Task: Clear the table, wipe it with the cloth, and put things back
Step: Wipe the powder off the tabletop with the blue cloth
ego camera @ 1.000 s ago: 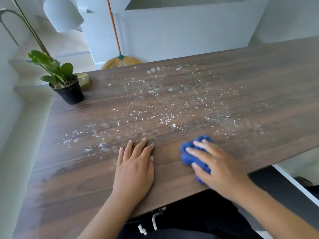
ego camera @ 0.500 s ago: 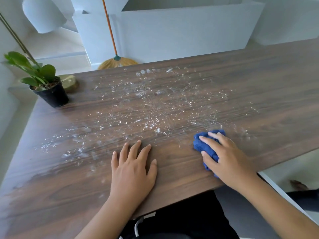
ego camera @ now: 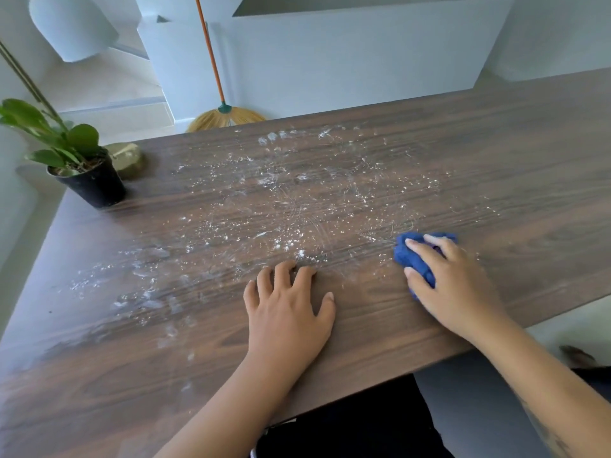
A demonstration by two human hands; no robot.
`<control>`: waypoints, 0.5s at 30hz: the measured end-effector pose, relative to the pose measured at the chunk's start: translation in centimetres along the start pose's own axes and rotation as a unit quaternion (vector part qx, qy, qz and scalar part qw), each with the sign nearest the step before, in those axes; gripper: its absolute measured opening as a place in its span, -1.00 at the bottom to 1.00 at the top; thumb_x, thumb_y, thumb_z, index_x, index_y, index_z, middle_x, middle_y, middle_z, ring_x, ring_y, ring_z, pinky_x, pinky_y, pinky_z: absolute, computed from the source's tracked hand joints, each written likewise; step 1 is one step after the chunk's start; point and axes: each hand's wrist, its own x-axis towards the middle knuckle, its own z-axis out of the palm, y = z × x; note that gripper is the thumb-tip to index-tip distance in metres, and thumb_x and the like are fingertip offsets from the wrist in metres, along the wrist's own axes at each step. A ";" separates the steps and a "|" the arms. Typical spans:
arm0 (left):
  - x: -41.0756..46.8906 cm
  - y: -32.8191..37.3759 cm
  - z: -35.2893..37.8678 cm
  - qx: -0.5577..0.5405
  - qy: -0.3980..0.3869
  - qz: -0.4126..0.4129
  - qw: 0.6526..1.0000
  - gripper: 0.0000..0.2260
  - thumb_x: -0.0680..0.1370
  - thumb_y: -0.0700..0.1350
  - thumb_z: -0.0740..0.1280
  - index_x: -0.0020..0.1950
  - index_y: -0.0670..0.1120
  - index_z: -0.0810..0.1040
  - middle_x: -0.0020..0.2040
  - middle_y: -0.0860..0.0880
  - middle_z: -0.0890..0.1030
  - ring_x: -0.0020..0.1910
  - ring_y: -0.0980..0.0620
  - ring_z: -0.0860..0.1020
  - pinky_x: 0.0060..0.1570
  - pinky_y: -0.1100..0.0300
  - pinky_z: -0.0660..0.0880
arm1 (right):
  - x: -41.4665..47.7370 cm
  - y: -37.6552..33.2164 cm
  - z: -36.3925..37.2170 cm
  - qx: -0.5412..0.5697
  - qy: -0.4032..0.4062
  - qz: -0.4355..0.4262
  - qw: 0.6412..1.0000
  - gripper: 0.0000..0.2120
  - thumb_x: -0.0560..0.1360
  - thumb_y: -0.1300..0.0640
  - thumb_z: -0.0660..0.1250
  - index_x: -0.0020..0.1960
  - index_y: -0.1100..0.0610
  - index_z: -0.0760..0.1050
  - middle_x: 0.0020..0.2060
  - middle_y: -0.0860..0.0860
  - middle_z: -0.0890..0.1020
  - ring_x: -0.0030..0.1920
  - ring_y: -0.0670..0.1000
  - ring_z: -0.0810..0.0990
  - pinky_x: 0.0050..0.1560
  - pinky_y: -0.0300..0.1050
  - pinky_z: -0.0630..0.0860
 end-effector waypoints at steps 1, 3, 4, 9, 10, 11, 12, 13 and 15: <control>0.5 0.4 -0.1 -0.005 -0.005 0.002 1.000 -0.54 0.47 0.29 0.09 0.28 0.13 0.42 0.34 0.09 0.38 0.35 -0.04 0.25 0.36 -0.04 0.10 | -0.7 -0.7 0.1 0.006 -0.009 -0.059 0.998 -0.56 0.50 -0.14 0.22 0.34 -0.07 0.46 0.35 -0.05 0.43 0.33 0.05 0.40 0.23 -0.04 0.41; 1.5 1.0 -0.1 -0.004 -0.015 0.020 1.000 -0.51 0.48 0.30 0.05 0.34 0.14 0.38 0.41 0.10 0.34 0.42 -0.02 0.19 0.41 -0.05 0.06 | -2.9 -0.3 -0.7 0.050 -0.078 -0.146 0.985 -0.55 0.47 -0.19 0.19 0.33 -0.17 0.45 0.37 -0.21 0.39 0.39 -0.15 0.31 0.31 -0.36 0.22; 1.9 1.2 0.0 -0.002 -0.021 0.032 0.999 -0.48 0.49 0.30 0.03 0.39 0.15 0.34 0.46 0.10 0.29 0.47 -0.03 0.14 0.44 -0.06 0.03 | -3.6 0.7 -1.6 0.069 -0.115 -0.144 0.980 -0.58 0.47 -0.18 0.21 0.33 -0.24 0.43 0.38 -0.30 0.34 0.42 -0.25 0.22 0.31 -0.44 0.14; 1.9 1.2 1.0 0.015 -0.039 0.049 0.998 -0.45 0.53 0.28 0.01 0.50 0.16 0.18 0.57 0.06 0.08 0.55 -0.06 -0.07 0.49 -0.07 -0.15 | -0.5 7.3 -2.7 0.079 -0.018 0.074 0.994 -0.63 0.51 -0.04 0.26 0.30 -0.26 0.41 0.38 -0.22 0.33 0.38 -0.02 0.33 0.19 0.04 0.48; 1.8 1.3 1.2 0.023 -0.037 0.050 0.998 -0.45 0.53 0.28 0.01 0.50 0.15 0.18 0.57 0.06 0.07 0.55 -0.07 -0.07 0.49 -0.06 -0.15 | 0.7 6.9 -2.2 0.052 -0.003 0.103 0.993 -0.61 0.51 -0.05 0.23 0.34 -0.17 0.42 0.39 -0.14 0.34 0.35 0.04 0.36 0.14 0.11 0.51; 1.8 1.4 1.3 0.029 -0.039 0.050 0.998 -0.45 0.53 0.28 0.01 0.50 0.15 0.18 0.57 0.06 0.08 0.55 -0.06 -0.07 0.49 -0.06 -0.16 | 1.6 6.0 -1.6 0.024 0.008 0.112 0.993 -0.58 0.51 -0.04 0.23 0.36 -0.09 0.43 0.39 -0.06 0.35 0.33 0.09 0.38 0.15 0.12 0.50; 1.9 1.4 1.3 0.031 -0.042 0.045 0.998 -0.45 0.52 0.29 0.01 0.49 0.15 0.20 0.56 0.07 0.10 0.55 -0.06 -0.04 0.49 -0.06 -0.14 | 1.9 4.8 -1.1 0.005 0.022 0.099 0.995 -0.58 0.51 -0.02 0.26 0.37 -0.04 0.43 0.39 -0.01 0.37 0.33 0.11 0.38 0.19 0.09 0.47; 2.1 1.5 1.3 0.030 -0.041 0.041 0.998 -0.46 0.51 0.29 0.02 0.46 0.15 0.25 0.54 0.07 0.16 0.54 -0.07 0.01 0.48 -0.07 -0.09 | 1.7 3.9 -0.7 -0.001 0.028 0.059 0.998 -0.58 0.51 0.00 0.30 0.36 -0.03 0.45 0.38 0.00 0.40 0.34 0.09 0.38 0.21 0.04 0.43; 2.5 1.8 0.9 0.028 -0.021 0.042 0.998 -0.47 0.47 0.29 0.05 0.37 0.12 0.38 0.44 0.04 0.33 0.46 -0.09 0.20 0.42 -0.09 0.09 | 0.2 3.2 -1.1 0.033 -0.021 -0.038 0.998 -0.59 0.49 -0.02 0.33 0.34 -0.12 0.46 0.39 -0.15 0.38 0.38 -0.09 0.33 0.25 -0.12 0.35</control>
